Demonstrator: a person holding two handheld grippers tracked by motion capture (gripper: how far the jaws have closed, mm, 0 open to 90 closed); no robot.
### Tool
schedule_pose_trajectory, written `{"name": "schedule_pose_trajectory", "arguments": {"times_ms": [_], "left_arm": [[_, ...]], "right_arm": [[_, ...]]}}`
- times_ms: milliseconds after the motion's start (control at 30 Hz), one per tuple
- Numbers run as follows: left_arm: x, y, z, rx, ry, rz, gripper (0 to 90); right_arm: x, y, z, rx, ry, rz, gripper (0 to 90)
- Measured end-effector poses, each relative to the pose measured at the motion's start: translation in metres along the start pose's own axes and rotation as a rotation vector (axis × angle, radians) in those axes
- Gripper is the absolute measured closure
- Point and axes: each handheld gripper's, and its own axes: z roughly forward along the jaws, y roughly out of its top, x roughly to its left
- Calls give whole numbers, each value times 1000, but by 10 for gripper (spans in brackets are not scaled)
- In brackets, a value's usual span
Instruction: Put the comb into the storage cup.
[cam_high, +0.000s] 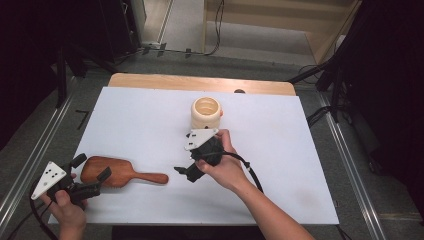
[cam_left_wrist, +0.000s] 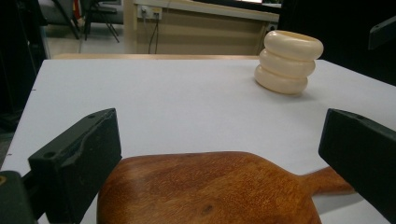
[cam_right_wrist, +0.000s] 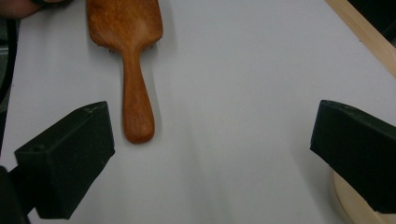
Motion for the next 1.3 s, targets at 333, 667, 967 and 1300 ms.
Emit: {"name": "schedule_pose_trajectory", "arguments": {"times_ms": [333, 667, 967, 1300], "left_arm": [[0, 0, 0, -5, -2, -2, 0], [1, 0, -1, -10, -2, -4, 0], [1, 0, -1, -10, -4, -4, 0], [2, 0, -1, -11, -6, -5, 0]], "right_arm": [[12, 23, 32, 75, 47, -32, 0], [21, 32, 67, 153, 105, -29, 0], [31, 36, 94, 197, 141, -40, 0], [40, 41, 115, 238, 176, -27, 120]]}}
